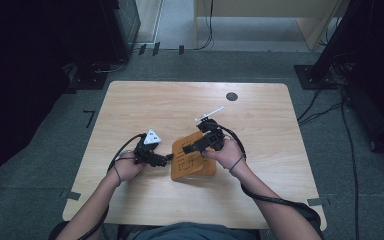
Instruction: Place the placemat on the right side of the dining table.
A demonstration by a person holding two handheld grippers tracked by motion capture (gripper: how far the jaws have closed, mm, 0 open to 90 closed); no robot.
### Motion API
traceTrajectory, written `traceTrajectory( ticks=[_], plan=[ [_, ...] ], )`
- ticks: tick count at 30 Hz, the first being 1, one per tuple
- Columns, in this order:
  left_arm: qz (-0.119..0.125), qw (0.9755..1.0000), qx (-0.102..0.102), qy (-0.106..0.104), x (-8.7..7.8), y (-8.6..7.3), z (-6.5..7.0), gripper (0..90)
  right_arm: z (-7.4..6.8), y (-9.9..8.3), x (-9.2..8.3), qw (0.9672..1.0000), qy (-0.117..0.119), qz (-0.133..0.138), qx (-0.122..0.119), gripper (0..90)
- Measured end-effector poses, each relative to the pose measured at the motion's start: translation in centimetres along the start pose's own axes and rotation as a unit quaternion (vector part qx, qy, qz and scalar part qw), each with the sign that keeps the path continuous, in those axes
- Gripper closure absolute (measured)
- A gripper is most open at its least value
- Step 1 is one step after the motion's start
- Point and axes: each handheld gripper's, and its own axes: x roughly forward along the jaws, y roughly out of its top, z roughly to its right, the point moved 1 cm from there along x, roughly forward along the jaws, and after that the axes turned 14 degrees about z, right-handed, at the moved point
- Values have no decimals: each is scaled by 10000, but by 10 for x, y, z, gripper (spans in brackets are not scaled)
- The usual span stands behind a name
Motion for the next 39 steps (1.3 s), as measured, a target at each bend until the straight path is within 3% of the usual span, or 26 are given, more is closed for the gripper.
traceTrajectory(
  ticks=[4, 6, 8, 13, 16, 19, 20, 21, 23, 30, 35, 39],
  plan=[
    [-1, 10000, -2, -3, 0, 0, 0, 115, 2, 0, -1, 10000, -12, 40, 49, 369],
    [-5, 10000, -5, -11, 0, 0, 0, 115, 4, 1, -3, 9998, 52, 135, 109, 481],
    [-4, 10000, -3, -8, 0, 0, 0, 115, 5, 1, -3, 9997, 104, 140, 171, 507],
    [-7, 10000, -16, -20, 0, 0, -1, 115, 2, 3, -5, 9997, 134, -3, 183, 662],
    [12, 10000, -58, -54, -1, 0, -2, 115, -2, 4, -5, 9998, 101, -61, 178, 678],
    [29, 9999, -124, -71, -1, 0, -3, 115, -3, 7, -6, 9984, 120, -198, 515, 735],
    [29, 9999, -124, -71, -1, 0, -3, 116, -3, 7, -6, 9984, 120, -198, 515, 735],
    [25, 9999, -131, -68, -2, 0, -3, 115, 0, 8, -6, 9952, 212, -358, 889, 756],
    [35, 9999, -139, -79, -2, 0, -4, 115, 1, 8, -6, 9939, 283, -380, 996, 768],
    [99, 9994, -336, -79, -6, -2, -12, 114, 4, 12, -14, 9936, 325, -308, 1036, 834],
    [108, 9992, -376, -129, -8, -3, -14, 115, 9, 14, -19, 9903, 369, -330, 1296, 871],
    [92, 9994, -313, -95, -7, -3, -13, 117, 13, 15, -24, 9872, 578, -239, 1464, 876]
  ],
)
